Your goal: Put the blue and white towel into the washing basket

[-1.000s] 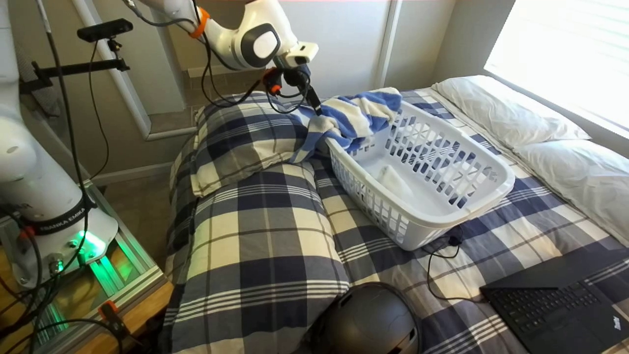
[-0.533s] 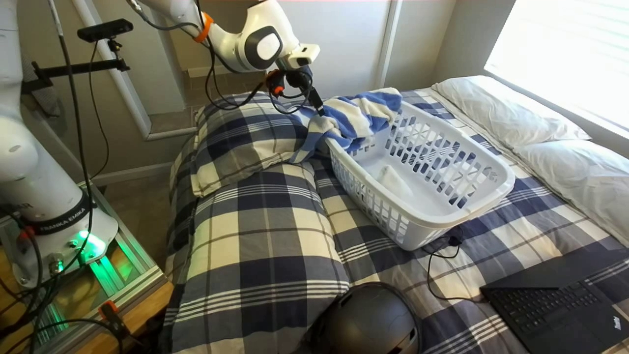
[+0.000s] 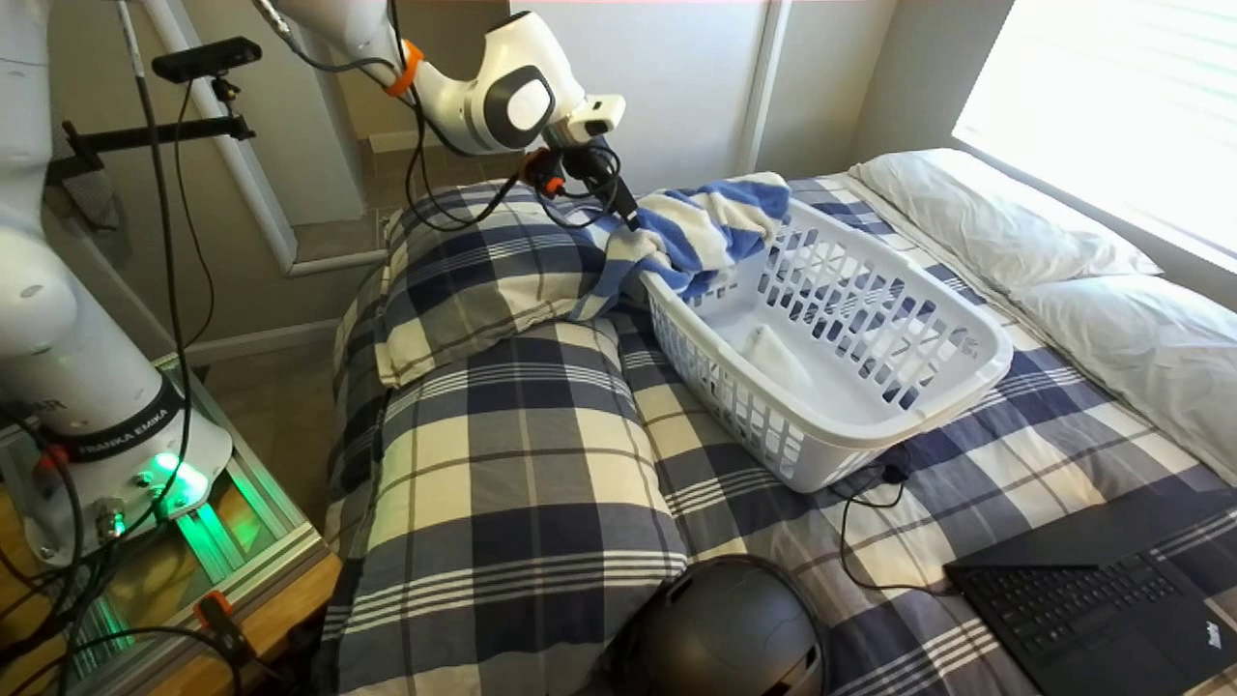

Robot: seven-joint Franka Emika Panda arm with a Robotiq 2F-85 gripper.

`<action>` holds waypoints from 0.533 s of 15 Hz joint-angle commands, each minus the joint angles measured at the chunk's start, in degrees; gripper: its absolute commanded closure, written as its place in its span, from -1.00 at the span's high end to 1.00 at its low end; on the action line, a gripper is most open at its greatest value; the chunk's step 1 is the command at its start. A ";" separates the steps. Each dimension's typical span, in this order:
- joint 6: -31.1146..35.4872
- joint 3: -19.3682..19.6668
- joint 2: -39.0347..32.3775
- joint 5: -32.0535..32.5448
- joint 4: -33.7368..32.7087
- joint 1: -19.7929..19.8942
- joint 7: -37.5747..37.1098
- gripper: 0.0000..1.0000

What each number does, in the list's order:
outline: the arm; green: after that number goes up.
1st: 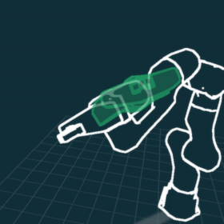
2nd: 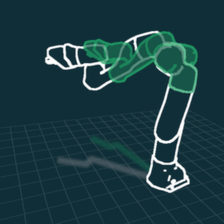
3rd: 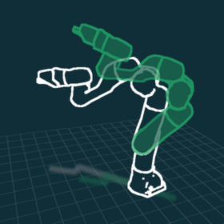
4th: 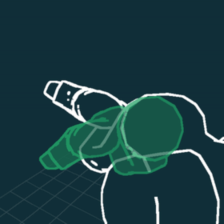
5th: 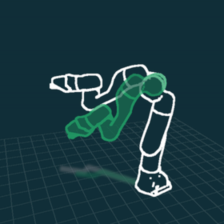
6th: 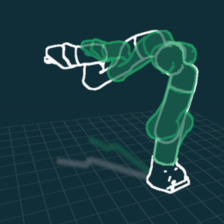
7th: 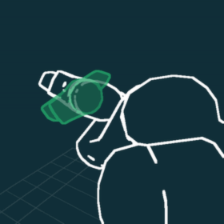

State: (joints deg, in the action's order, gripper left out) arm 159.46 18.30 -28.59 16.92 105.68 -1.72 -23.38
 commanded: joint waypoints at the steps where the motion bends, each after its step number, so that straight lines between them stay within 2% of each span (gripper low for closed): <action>1: 5.05 2.91 -4.39 3.57 -2.85 -2.36 1.48 1.00; 7: 10.16 10.69 -9.91 7.95 -4.85 -9.02 -1.30 1.00; 8: 10.47 11.99 -10.69 8.17 -5.07 -10.08 -1.84 0.84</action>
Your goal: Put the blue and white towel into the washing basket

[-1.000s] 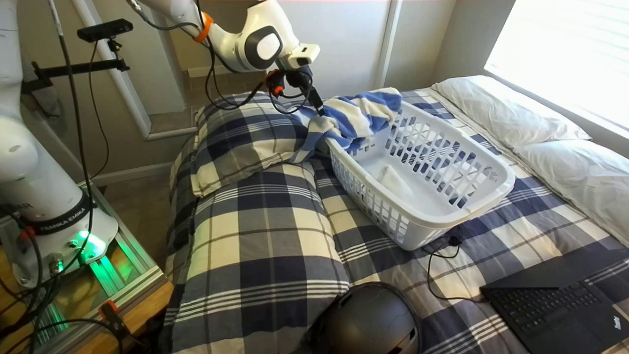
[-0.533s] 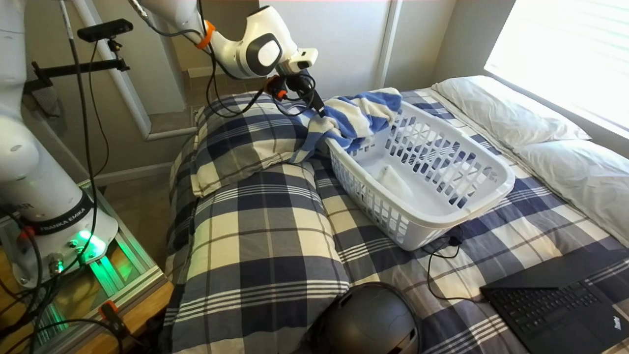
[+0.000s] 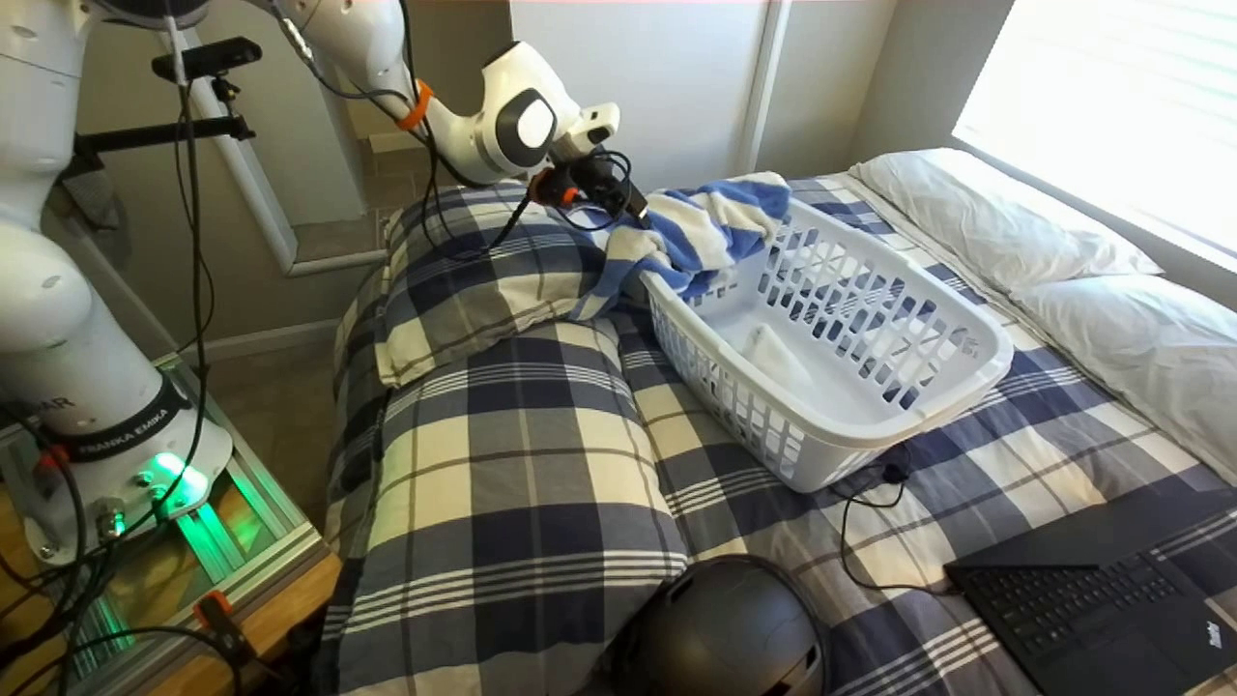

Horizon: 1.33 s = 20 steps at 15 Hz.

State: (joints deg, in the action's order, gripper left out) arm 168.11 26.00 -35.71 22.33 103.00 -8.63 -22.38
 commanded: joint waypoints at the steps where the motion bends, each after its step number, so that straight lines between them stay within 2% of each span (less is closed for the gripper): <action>1: 1.96 5.33 -4.22 2.74 -2.55 -4.07 -3.03 0.45; 3: 2.76 8.86 -5.74 0.92 -2.77 -7.02 -2.98 0.15; 5: 3.07 12.80 -6.46 1.75 -2.52 -10.45 -7.36 -0.13; 6: 2.99 14.96 -6.78 -0.42 -2.16 -12.55 -7.36 -0.25; 10: 0.16 20.30 -5.23 -2.67 0.35 -18.21 -10.19 -0.80; 11: -0.48 21.22 -4.69 -3.02 0.93 -19.19 -10.50 -0.87; 12: -1.73 21.63 -3.47 -3.32 1.78 -19.89 -10.41 -0.91; 13: -2.98 21.54 -2.16 -3.74 2.37 -20.08 -9.82 -0.83; 15: -4.92 20.75 0.56 -4.95 2.74 -19.53 -8.83 -0.85; 20: -7.36 19.92 7.91 -8.24 -0.55 -17.23 -11.27 -0.85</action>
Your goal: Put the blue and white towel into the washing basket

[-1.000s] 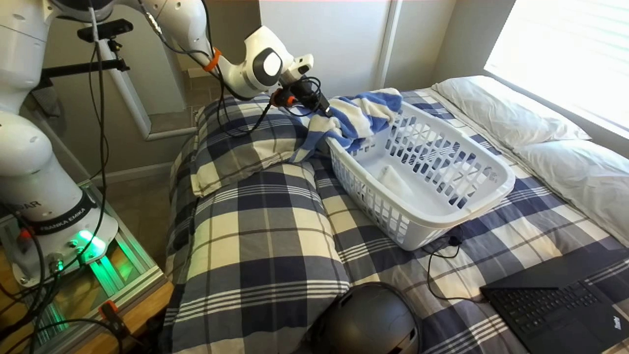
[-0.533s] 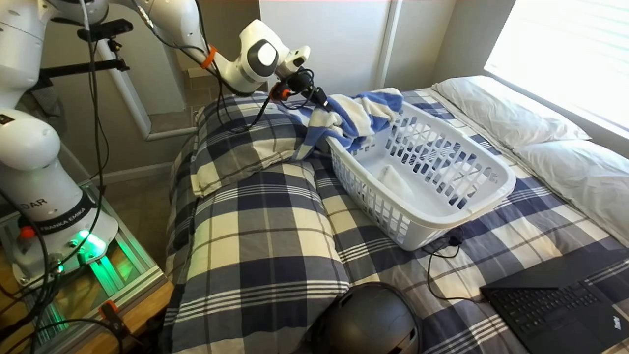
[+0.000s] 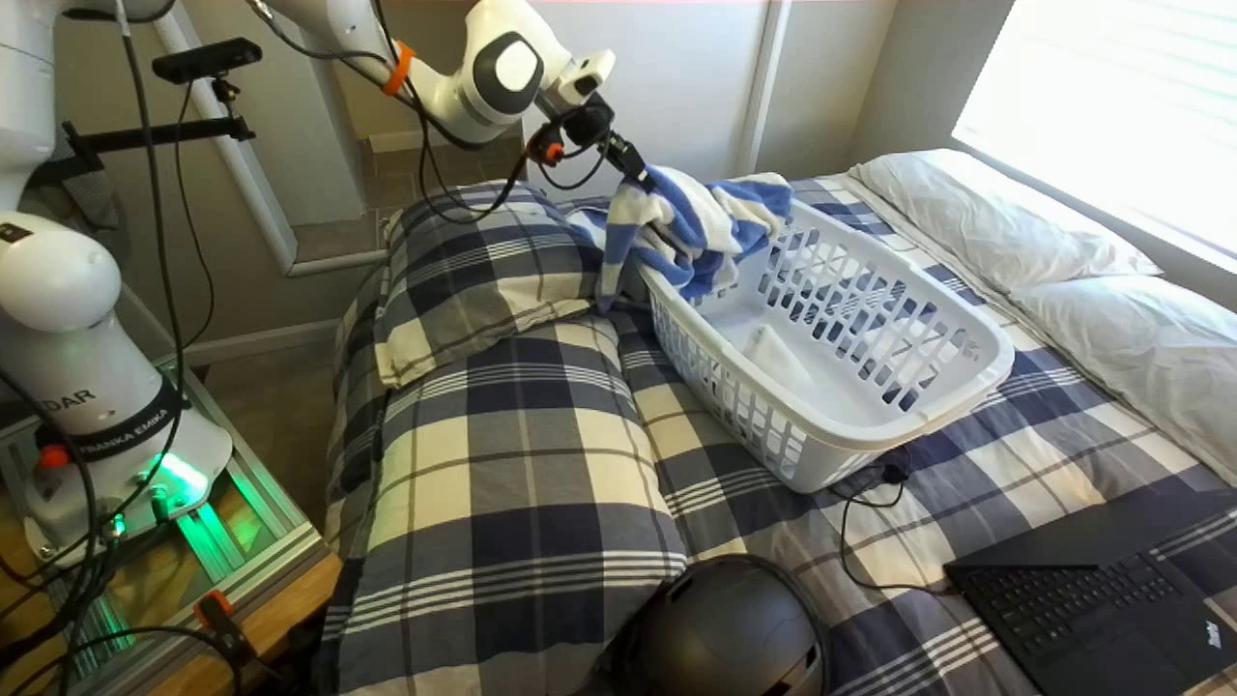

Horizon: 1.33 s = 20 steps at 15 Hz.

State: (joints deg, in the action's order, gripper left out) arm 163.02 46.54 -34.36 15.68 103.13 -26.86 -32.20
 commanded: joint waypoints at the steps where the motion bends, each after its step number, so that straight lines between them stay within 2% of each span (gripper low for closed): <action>1: -1.86 -0.89 7.83 -1.93 -1.69 1.75 -1.98 -0.85; 6: -0.73 -1.23 11.10 -8.73 -8.03 4.72 -3.16 -0.85; 10: -0.44 -0.29 9.20 -14.29 -15.14 8.51 -6.42 -0.87; 13: 0.32 -1.22 5.05 -19.83 -21.14 14.75 -8.23 -0.87; 17: -0.79 -3.56 -3.45 -28.10 -31.61 25.77 -11.13 -0.91; 18: -1.17 -6.22 -4.70 -26.31 -34.03 29.94 -14.62 -0.91; 19: -1.13 -6.29 -7.12 -26.60 -36.30 32.16 -16.86 -0.90; 20: -0.56 -4.65 -1.00 -25.09 -27.13 26.14 -11.85 -0.64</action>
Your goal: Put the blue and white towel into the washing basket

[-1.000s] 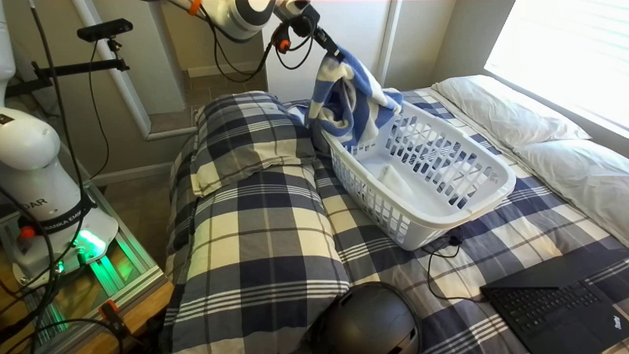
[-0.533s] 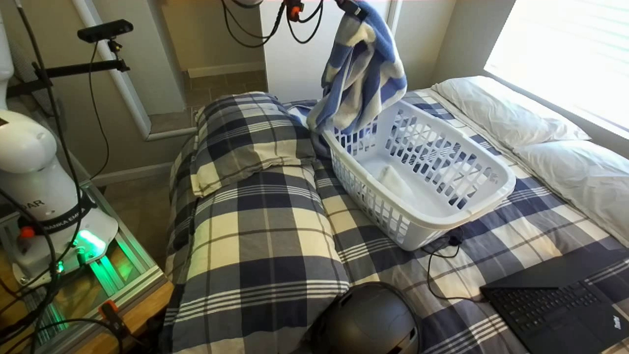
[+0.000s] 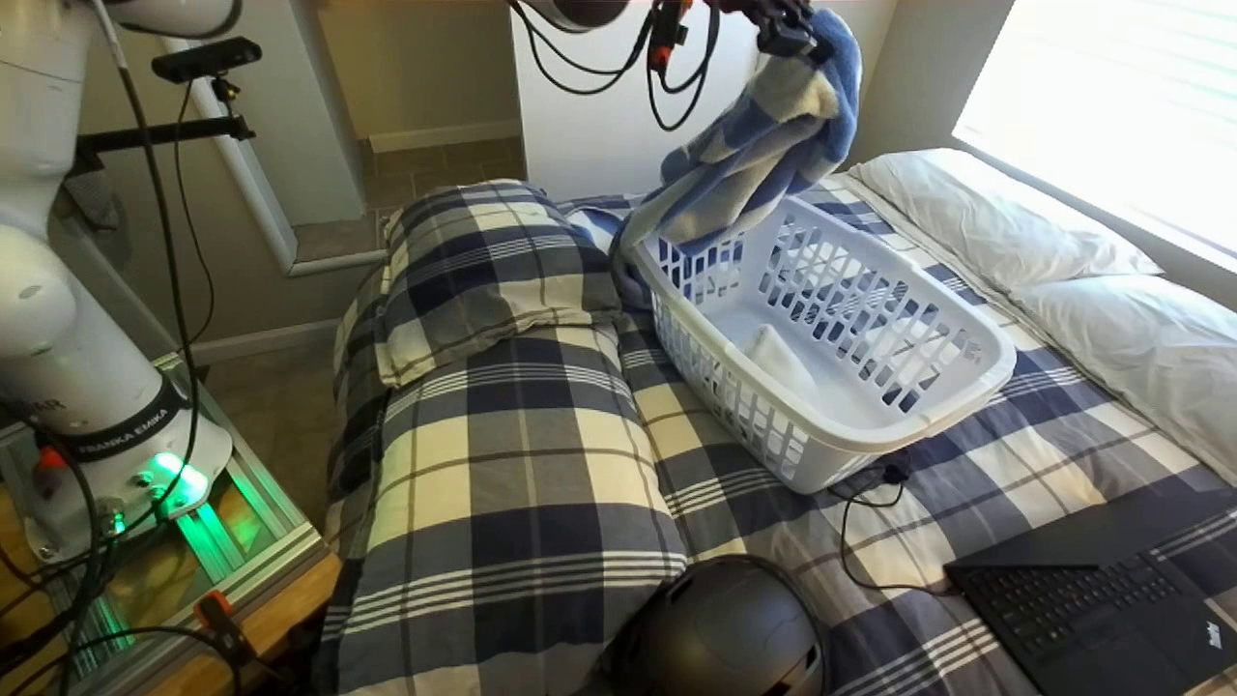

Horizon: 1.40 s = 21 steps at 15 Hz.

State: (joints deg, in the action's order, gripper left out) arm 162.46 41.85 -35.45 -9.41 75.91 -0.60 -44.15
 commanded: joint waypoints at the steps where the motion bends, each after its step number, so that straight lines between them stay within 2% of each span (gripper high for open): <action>1: 0.00 -0.82 -1.86 0.00 -1.90 2.38 -1.62 -0.64; 3: 0.00 -1.50 -4.42 -0.03 -4.49 4.90 -3.25 -0.64; 11: -0.17 -1.70 -5.15 -0.10 -6.38 4.89 -3.92 -0.64; 12: -0.17 -1.70 -5.15 -0.10 -6.38 4.89 -3.92 -0.91; 18: -9.48 -1.86 -12.32 -0.27 -15.01 7.15 -5.89 -0.91; 19: -10.42 -4.44 -13.09 2.96 -16.96 9.31 -7.78 -0.91; 21: -10.62 -6.65 -15.83 3.51 -20.59 11.61 -7.80 -0.91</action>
State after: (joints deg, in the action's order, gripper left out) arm 153.66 38.51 -46.10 -8.27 64.39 6.05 -49.18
